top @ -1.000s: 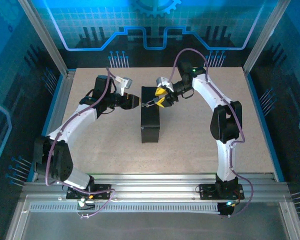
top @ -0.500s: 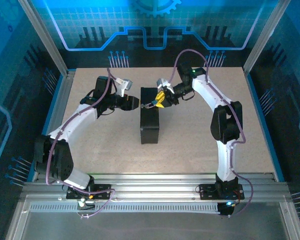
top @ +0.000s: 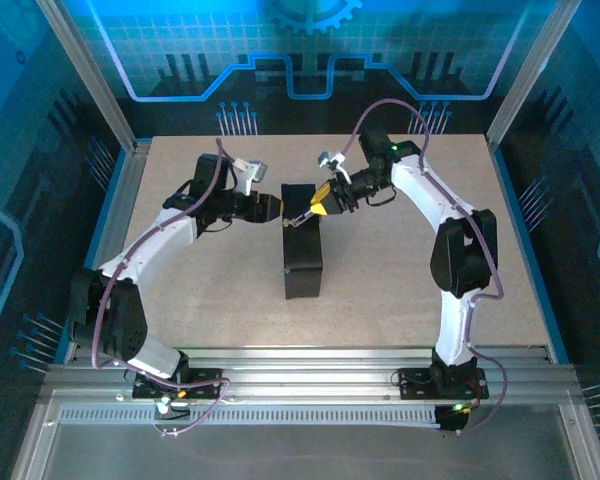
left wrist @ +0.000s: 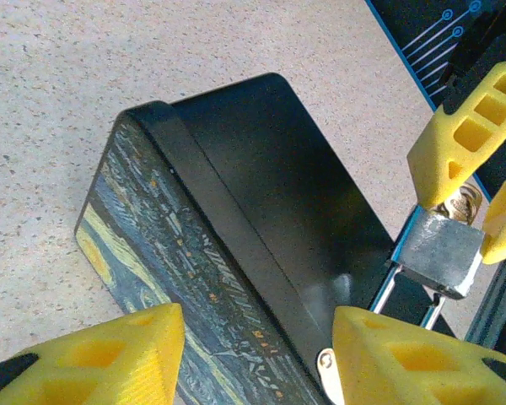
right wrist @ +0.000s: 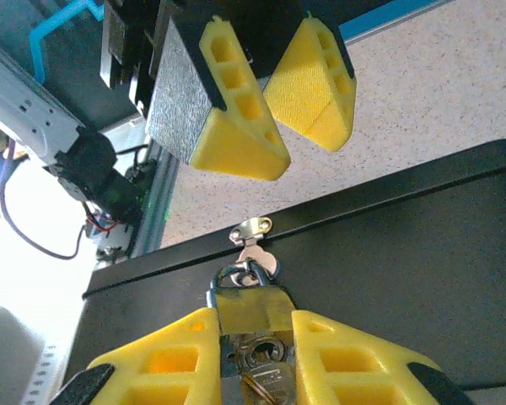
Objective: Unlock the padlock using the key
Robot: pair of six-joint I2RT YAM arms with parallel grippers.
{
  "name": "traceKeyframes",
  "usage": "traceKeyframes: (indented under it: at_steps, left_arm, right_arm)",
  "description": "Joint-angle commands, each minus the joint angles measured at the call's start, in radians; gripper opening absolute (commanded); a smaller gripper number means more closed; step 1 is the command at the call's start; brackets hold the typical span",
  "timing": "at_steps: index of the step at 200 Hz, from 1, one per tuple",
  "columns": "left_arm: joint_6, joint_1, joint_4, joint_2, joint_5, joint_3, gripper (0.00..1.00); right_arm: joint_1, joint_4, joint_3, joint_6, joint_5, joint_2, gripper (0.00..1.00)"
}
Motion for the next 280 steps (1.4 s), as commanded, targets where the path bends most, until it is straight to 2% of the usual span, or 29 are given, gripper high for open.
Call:
traceKeyframes:
  at_steps: [1,18,61,75,115,153,194,237,258,280]
  left_arm:
    - [-0.019,-0.009,-0.033,-0.019,-0.008,-0.010,0.51]
    - [-0.016,-0.010,-0.039,-0.020,-0.010,-0.004,0.51]
    - [0.001,-0.013,-0.060,-0.025,-0.002,0.002,0.51]
    - [0.028,-0.016,-0.091,-0.024,-0.004,0.017,0.51]
    - [0.072,-0.017,-0.143,-0.011,-0.013,0.064,0.51]
    - [0.076,-0.018,-0.158,0.003,0.001,0.075,0.51]
    - [0.080,-0.017,-0.162,0.009,0.002,0.068,0.51]
    - [0.109,-0.016,-0.193,0.006,-0.016,0.074,0.52]
    - [0.114,-0.016,-0.202,0.009,-0.018,0.077,0.52]
    - [0.116,-0.015,-0.202,0.012,-0.025,0.077,0.52]
  right_arm:
    - [0.009,0.026,-0.017,0.159,-0.005,-0.048,0.05]
    - [0.008,0.025,-0.006,0.250,0.053,-0.039,0.02]
    - [0.000,0.072,-0.067,0.310,0.138,-0.084,0.06]
    - [-0.005,0.081,-0.079,0.291,0.149,-0.099,0.13]
    - [0.003,0.124,-0.171,0.058,0.134,-0.203,0.50]
    - [0.014,0.161,-0.207,-0.116,0.175,-0.240,0.66]
    - [0.066,0.152,-0.159,-0.292,0.276,-0.184,0.70]
    - [0.087,0.123,-0.073,-0.339,0.316,-0.094,0.70]
    - [0.087,0.058,-0.033,-0.371,0.308,-0.061,0.66]
    - [0.087,-0.001,-0.017,-0.401,0.314,-0.041,0.58]
